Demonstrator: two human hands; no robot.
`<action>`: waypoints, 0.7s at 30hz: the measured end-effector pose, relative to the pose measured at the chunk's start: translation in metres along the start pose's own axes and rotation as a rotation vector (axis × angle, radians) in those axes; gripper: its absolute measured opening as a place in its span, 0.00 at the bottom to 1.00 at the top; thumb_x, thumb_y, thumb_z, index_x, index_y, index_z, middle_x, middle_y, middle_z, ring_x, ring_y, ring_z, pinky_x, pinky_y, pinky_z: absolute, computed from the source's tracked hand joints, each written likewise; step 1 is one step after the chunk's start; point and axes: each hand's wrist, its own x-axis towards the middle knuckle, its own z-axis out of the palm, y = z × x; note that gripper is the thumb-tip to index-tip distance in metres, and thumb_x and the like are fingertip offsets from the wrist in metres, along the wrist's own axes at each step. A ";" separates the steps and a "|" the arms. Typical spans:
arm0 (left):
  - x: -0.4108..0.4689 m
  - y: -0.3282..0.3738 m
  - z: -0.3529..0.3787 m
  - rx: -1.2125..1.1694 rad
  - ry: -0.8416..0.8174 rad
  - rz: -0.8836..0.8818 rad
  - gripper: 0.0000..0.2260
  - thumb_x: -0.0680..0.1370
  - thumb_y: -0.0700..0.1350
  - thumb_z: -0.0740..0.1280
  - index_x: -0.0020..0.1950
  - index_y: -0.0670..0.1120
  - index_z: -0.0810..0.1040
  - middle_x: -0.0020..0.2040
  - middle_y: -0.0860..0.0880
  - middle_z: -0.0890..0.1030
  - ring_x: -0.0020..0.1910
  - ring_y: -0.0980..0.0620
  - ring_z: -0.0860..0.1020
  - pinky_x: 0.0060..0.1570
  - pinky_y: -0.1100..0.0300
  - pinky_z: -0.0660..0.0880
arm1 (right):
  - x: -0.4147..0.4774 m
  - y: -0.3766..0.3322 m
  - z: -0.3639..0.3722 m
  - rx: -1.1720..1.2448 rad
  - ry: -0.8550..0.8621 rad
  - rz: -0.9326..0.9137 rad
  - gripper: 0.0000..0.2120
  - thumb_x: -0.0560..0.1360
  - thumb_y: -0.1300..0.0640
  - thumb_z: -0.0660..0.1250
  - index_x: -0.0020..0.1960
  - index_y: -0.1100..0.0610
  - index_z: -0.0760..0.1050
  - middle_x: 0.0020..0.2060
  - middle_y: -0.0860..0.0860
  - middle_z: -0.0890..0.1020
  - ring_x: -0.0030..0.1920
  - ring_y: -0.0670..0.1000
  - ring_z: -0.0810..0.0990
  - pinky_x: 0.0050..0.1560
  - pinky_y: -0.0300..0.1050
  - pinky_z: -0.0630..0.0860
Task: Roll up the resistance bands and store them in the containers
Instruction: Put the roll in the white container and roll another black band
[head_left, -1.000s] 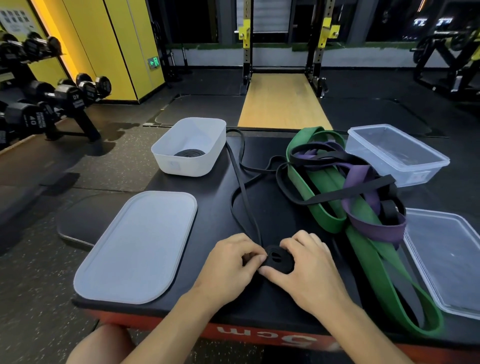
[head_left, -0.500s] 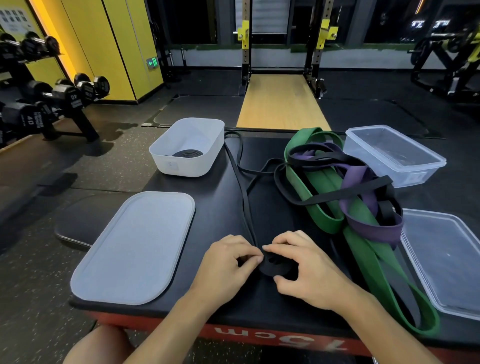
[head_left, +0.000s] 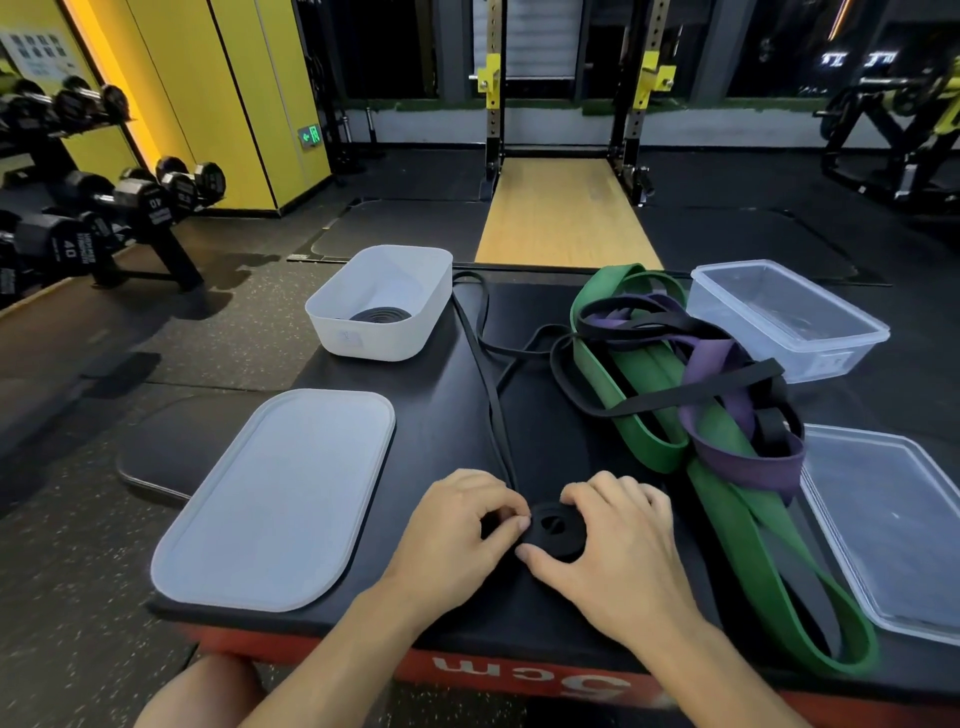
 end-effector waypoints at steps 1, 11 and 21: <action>0.000 0.000 -0.001 0.001 -0.017 0.012 0.03 0.80 0.50 0.71 0.51 0.56 0.85 0.44 0.61 0.81 0.55 0.59 0.76 0.58 0.70 0.68 | 0.001 0.002 0.000 0.013 -0.007 -0.019 0.31 0.66 0.24 0.63 0.54 0.47 0.79 0.46 0.39 0.72 0.50 0.46 0.73 0.64 0.48 0.66; -0.004 -0.008 0.008 0.036 0.017 0.049 0.07 0.81 0.48 0.72 0.57 0.56 0.87 0.54 0.61 0.83 0.64 0.65 0.75 0.64 0.75 0.61 | 0.007 0.022 -0.007 0.213 -0.179 -0.194 0.31 0.68 0.34 0.69 0.68 0.45 0.78 0.56 0.34 0.71 0.62 0.40 0.70 0.72 0.43 0.62; -0.004 -0.004 0.007 0.042 0.015 0.057 0.08 0.81 0.46 0.72 0.57 0.54 0.88 0.53 0.60 0.84 0.62 0.62 0.78 0.62 0.77 0.66 | -0.004 0.020 -0.020 0.307 -0.296 -0.065 0.32 0.63 0.30 0.70 0.64 0.33 0.67 0.58 0.28 0.67 0.64 0.37 0.65 0.67 0.41 0.68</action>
